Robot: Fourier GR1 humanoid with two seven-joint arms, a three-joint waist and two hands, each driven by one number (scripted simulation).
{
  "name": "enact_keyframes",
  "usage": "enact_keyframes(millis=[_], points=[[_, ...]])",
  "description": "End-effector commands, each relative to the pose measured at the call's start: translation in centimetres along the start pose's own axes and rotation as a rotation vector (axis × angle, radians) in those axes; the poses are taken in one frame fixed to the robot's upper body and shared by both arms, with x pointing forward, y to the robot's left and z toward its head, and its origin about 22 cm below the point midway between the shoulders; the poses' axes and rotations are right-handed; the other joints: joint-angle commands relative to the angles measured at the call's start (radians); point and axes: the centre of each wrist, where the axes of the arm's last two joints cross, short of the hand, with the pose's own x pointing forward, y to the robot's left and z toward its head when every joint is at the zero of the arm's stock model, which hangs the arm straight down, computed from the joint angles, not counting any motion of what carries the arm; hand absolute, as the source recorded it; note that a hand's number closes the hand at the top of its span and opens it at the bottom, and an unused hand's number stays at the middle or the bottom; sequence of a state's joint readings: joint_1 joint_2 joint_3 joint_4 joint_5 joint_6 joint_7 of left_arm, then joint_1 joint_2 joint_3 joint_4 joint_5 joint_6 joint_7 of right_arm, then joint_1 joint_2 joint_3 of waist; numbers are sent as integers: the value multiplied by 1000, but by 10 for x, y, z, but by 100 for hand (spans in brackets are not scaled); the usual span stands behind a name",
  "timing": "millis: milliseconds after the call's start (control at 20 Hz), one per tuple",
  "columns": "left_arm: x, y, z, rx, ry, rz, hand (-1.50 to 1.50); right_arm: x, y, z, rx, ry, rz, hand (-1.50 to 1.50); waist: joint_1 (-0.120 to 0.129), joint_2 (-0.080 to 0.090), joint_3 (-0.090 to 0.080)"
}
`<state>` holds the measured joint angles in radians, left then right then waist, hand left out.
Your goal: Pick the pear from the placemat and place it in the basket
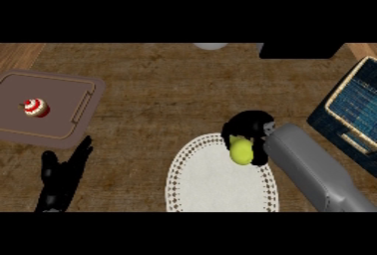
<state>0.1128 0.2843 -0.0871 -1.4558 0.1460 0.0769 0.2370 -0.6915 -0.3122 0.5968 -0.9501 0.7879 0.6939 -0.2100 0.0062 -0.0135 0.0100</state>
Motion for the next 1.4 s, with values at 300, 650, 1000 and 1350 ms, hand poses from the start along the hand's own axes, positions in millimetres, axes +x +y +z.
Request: enact_keyframes(millis=[300, 650, 1000, 1350], points=[[-25, 20, 14, 65, 124, 42, 0, -20, 53, 52, -159, -66, 176, 150, -90, -15, -10], [-51, 28, 37, 166, 172, 78, 0, -52, 66, 145, -479, -164, 242, 150, -219, -40, -8], [-52, 32, 53, 198, 153, 104, 0, -84, 104, 186, -778, -466, -299, 150, -236, -26, -10], [-44, 39, 49, 182, 138, 85, 0, -110, 76, 316, -979, -443, -367, 150, -194, -14, -17]])
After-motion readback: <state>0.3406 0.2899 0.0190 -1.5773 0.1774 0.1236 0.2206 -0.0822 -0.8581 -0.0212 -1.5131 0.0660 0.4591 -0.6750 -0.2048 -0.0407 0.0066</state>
